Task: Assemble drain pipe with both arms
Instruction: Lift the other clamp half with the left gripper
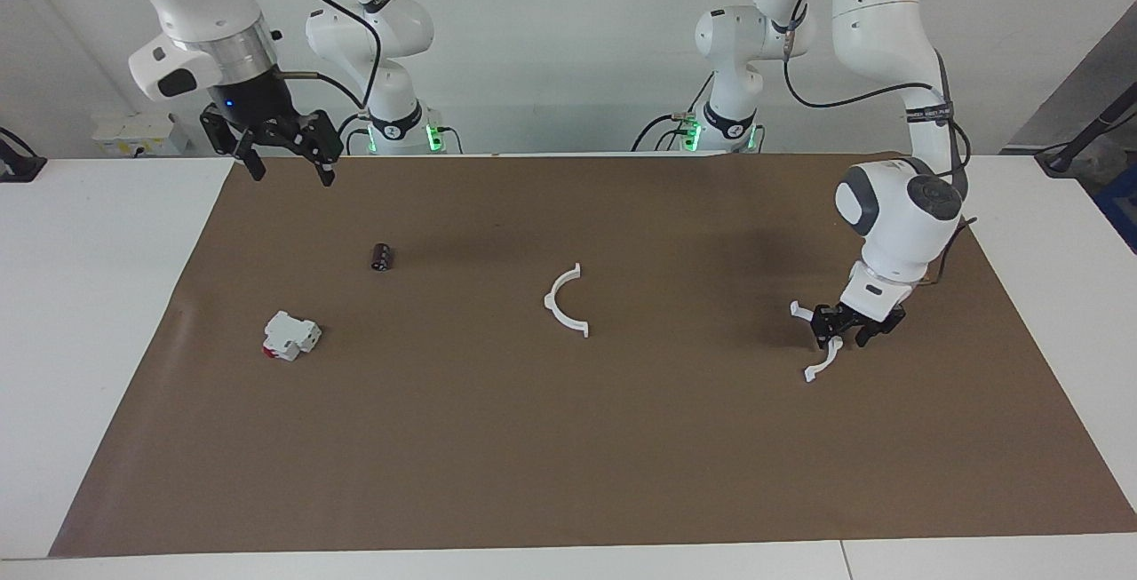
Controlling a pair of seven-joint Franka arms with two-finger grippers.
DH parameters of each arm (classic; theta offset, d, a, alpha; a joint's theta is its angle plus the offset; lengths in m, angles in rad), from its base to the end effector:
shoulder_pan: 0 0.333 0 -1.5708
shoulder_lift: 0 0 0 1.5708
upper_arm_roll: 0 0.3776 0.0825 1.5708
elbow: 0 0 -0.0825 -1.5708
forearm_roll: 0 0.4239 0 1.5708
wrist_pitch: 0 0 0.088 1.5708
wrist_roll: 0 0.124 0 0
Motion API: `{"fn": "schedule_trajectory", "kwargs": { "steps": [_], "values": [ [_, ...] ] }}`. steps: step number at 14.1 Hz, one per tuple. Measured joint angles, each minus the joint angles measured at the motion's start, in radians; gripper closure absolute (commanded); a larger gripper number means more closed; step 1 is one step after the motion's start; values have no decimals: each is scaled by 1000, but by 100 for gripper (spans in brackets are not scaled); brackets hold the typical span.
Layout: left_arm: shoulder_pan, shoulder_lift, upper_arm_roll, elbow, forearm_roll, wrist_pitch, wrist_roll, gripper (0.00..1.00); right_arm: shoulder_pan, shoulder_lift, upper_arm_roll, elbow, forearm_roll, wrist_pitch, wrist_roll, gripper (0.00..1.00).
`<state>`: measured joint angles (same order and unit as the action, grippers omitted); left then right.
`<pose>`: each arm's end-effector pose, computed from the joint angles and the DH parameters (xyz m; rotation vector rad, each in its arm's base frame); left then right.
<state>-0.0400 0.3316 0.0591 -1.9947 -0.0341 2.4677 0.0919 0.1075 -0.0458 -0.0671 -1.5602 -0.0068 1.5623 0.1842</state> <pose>0.6706 0.0106 0.3226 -3.1289 0.0818 -0.2228 0.5772 0.0214 0.7005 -3.1309 0.2259 -0.0752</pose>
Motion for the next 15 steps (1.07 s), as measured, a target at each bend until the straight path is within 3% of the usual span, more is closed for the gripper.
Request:
{"fn": "schedule_trajectory", "kwargs": {
  "steps": [4, 6, 11, 13, 15],
  "values": [
    [0, 1, 0, -1, 0, 0, 0, 34, -8, 4, 1, 12, 0, -37, -3, 0],
    [0, 1, -1, -2, 0, 0, 0, 40, -8, 6, 2, 12, 0, -58, -17, 0],
    [0, 4, -2, -2, 0, -1, 0, 78, -9, 6, 3, 12, 0, -89, -40, 0],
    [0, 5, -2, -2, -1, -1, 0, 100, -11, 7, 1, 12, 0, -89, -64, 0],
    [0, 5, -3, -1, -1, -1, 0, 100, -20, 9, 1, 11, 0, -89, -78, 0]
  ]
}}
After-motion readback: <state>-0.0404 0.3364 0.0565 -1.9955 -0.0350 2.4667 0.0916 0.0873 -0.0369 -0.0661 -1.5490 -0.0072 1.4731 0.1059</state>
